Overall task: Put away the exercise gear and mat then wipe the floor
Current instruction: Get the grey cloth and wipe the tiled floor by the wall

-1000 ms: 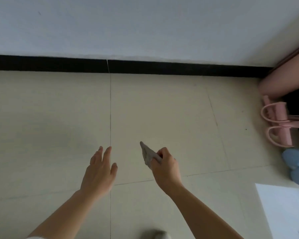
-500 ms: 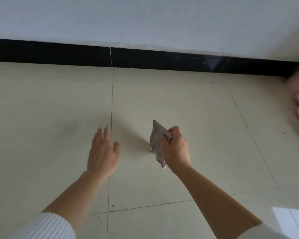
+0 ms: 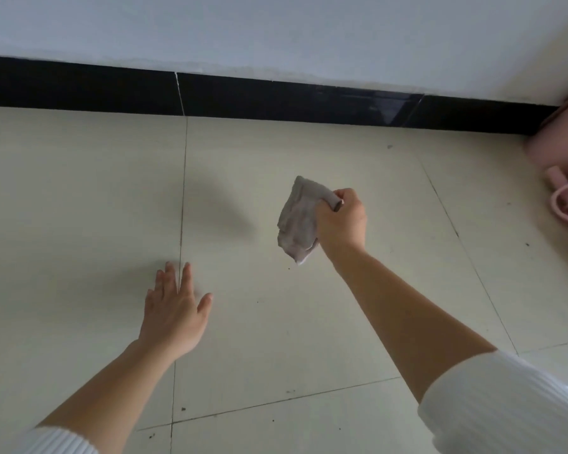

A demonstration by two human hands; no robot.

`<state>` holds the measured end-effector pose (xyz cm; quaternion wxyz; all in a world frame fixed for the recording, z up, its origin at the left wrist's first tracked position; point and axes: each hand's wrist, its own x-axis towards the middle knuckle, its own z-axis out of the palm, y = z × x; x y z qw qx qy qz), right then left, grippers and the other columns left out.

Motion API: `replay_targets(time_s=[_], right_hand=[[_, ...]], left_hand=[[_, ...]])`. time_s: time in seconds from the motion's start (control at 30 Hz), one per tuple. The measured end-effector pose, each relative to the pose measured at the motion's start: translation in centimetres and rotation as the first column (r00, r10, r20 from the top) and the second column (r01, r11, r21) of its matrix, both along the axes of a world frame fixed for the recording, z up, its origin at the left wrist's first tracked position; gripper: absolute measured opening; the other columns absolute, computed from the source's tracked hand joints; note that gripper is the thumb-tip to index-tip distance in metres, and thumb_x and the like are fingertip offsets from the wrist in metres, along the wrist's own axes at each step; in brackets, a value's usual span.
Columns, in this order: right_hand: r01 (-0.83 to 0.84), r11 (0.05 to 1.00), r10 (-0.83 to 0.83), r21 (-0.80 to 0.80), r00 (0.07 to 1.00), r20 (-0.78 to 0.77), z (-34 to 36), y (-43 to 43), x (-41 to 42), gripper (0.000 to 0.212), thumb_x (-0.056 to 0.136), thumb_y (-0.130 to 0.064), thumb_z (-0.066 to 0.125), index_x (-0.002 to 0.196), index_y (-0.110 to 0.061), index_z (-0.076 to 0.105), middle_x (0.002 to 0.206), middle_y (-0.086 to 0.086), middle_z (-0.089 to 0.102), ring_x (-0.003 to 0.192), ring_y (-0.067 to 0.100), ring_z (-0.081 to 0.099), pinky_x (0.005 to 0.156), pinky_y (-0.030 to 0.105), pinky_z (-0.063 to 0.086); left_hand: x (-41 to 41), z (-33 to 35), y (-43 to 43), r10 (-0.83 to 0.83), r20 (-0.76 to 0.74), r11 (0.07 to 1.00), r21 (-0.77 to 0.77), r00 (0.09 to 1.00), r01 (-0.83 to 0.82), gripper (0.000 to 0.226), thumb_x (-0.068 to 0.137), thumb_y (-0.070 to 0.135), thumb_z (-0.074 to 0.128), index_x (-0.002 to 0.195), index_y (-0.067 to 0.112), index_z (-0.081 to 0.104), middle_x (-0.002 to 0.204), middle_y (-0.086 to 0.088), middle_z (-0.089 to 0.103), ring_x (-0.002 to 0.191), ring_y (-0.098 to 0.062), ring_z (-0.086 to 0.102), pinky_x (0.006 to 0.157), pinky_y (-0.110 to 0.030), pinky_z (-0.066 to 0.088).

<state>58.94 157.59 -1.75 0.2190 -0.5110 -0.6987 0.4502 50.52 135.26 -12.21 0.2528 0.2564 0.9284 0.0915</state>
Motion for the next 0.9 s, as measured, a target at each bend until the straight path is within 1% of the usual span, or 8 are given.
replay_targets(time_s=[0.1, 0.17, 0.23, 0.27, 0.33, 0.4, 0.63, 0.9], right_hand=[[0.077, 0.996, -0.066, -0.043, 0.973, 0.220, -2.5, 1.9, 1.3, 0.029, 0.089, -0.008, 0.041, 0.117, -0.009, 0.048, 0.094, 0.001, 0.057, 0.076, 0.017, 0.053, 0.058, 0.026, 0.041], [-0.042, 0.997, 0.012, 0.069, 0.921, 0.390, -4.8, 2.1, 2.4, 0.045, 0.088, -0.010, 0.043, 0.133, -0.011, 0.041, 0.131, 0.006, 0.051, 0.112, 0.025, 0.051, 0.083, 0.033, 0.045], [-0.276, 0.946, 0.163, 0.168, 0.857, 0.488, -6.7, 1.6, 2.9, 0.054, 0.094, -0.020, 0.044, 0.146, -0.015, 0.030, 0.154, 0.005, 0.028, 0.141, 0.022, 0.025, 0.112, 0.037, 0.028], [-0.391, 0.903, 0.243, 0.178, 0.806, 0.540, -7.5, 1.5, 2.9, 0.056, 0.098, -0.028, 0.041, 0.150, -0.019, 0.023, 0.160, 0.003, 0.014, 0.147, 0.020, 0.010, 0.118, 0.037, 0.015], [-0.535, 0.834, 0.343, 0.134, 0.693, 0.634, -8.9, 1.7, 2.3, 0.059, 0.101, -0.041, 0.030, 0.153, -0.026, 0.009, 0.161, -0.001, -0.007, 0.147, 0.020, -0.012, 0.118, 0.037, -0.005], [-0.572, 0.819, 0.389, 0.053, 0.620, 0.682, -10.3, 2.1, 1.5, 0.058, 0.102, -0.046, 0.020, 0.153, -0.030, -0.001, 0.160, -0.001, -0.015, 0.146, 0.022, -0.020, 0.116, 0.039, -0.012], [-0.652, 0.754, 0.418, 0.074, 0.563, 0.713, -13.0, 4.3, -1.1, 0.054, 0.101, -0.048, 0.011, 0.150, -0.038, -0.010, 0.159, -0.002, -0.020, 0.144, 0.023, -0.024, 0.115, 0.040, -0.016], [-0.690, 0.722, 0.451, 0.040, 0.514, 0.729, -12.9, 9.5, -7.2, 0.056, 0.099, -0.053, 0.014, 0.150, -0.040, -0.007, 0.159, -0.001, -0.018, 0.145, 0.024, -0.022, 0.118, 0.043, -0.011]], left_hand=[[-0.7, -0.4, 0.5, -0.013, -0.047, 1.000, 0.020, 0.999, 0.014, 0.069, 0.098, 0.046, 0.028, 0.151, 0.016, -0.005, 0.158, -0.013, -0.009, 0.146, -0.027, -0.007, 0.117, -0.040, 0.003], [-1.2, -0.8, 0.7, -0.002, -0.088, 0.999, 0.041, 0.996, 0.006, 0.069, 0.097, 0.046, 0.029, 0.151, 0.016, -0.003, 0.158, -0.013, -0.009, 0.146, -0.026, -0.007, 0.117, -0.040, 0.003], [-1.4, -1.5, 0.8, 0.010, -0.147, 0.998, 0.069, 0.989, 0.000, 0.070, 0.097, 0.046, 0.030, 0.151, 0.015, -0.001, 0.158, -0.013, -0.010, 0.146, -0.026, -0.007, 0.118, -0.039, 0.003], [-1.6, -1.8, 0.9, 0.018, -0.173, 0.997, 0.082, 0.985, -0.004, 0.070, 0.096, 0.046, 0.031, 0.151, 0.014, 0.001, 0.158, -0.014, -0.010, 0.146, -0.027, -0.006, 0.118, -0.040, 0.003], [-2.4, -2.4, 1.4, 0.031, -0.217, 0.995, 0.100, 0.976, -0.009, 0.071, 0.096, 0.045, 0.033, 0.151, 0.011, 0.005, 0.158, -0.016, -0.008, 0.146, -0.028, -0.004, 0.117, -0.041, 0.004], [-3.6, -3.2, 2.3, 0.023, -0.274, 0.994, 0.109, 0.961, 0.007, 0.070, 0.095, 0.046, 0.034, 0.151, 0.008, 0.011, 0.157, -0.018, -0.002, 0.146, -0.031, 0.002, 0.117, -0.043, 0.006], [-4.8, -4.8, 4.8, 0.109, -0.398, 0.980, 0.195, 0.911, -0.032, 0.070, 0.090, 0.050, 0.024, 0.145, 0.008, 0.029, 0.153, -0.018, 0.024, 0.143, -0.032, 0.018, 0.115, -0.046, 0.015], [-4.9, -4.3, 5.0, 0.125, -0.416, 0.977, 0.211, 0.901, -0.038, 0.068, 0.088, 0.048, 0.030, 0.142, 0.007, 0.033, 0.149, -0.022, 0.030, 0.141, -0.034, 0.022, 0.114, -0.047, 0.017]])
